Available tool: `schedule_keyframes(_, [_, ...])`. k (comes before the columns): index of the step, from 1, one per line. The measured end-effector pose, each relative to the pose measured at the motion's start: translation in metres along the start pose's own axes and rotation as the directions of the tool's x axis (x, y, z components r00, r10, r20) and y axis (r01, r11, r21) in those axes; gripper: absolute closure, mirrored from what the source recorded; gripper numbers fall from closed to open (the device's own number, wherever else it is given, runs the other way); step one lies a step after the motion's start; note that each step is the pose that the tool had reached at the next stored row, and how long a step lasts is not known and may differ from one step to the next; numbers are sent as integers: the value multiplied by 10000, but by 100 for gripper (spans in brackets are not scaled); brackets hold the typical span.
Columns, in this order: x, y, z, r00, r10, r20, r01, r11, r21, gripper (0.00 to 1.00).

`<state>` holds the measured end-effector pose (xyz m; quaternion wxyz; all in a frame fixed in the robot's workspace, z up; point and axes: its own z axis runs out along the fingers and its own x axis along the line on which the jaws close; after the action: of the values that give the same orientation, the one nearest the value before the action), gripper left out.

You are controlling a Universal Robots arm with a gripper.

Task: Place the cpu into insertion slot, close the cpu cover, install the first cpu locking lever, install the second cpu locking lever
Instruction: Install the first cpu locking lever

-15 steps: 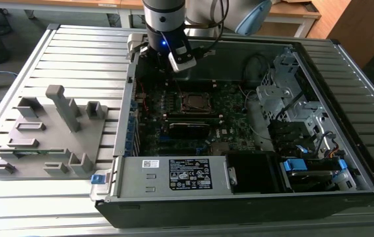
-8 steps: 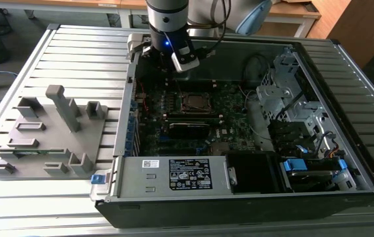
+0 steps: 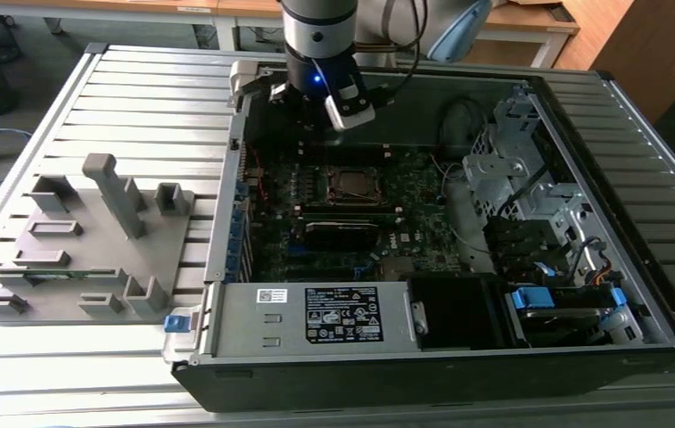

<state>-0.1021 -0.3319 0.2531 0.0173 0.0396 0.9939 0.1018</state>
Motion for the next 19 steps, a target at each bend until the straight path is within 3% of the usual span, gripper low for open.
schedule_keyframes(10, [-192, 14, 8, 10000, -2, -1, 2, 10000, 61, 89])
schedule_keyframes(15, [-194, 14, 9, 10000, -2, 0, 2, 10000, 64, 89])
schedule_keyframes(19, [-195, 12, 25, 10000, -7, 7, 7, 9999, 164, 89])
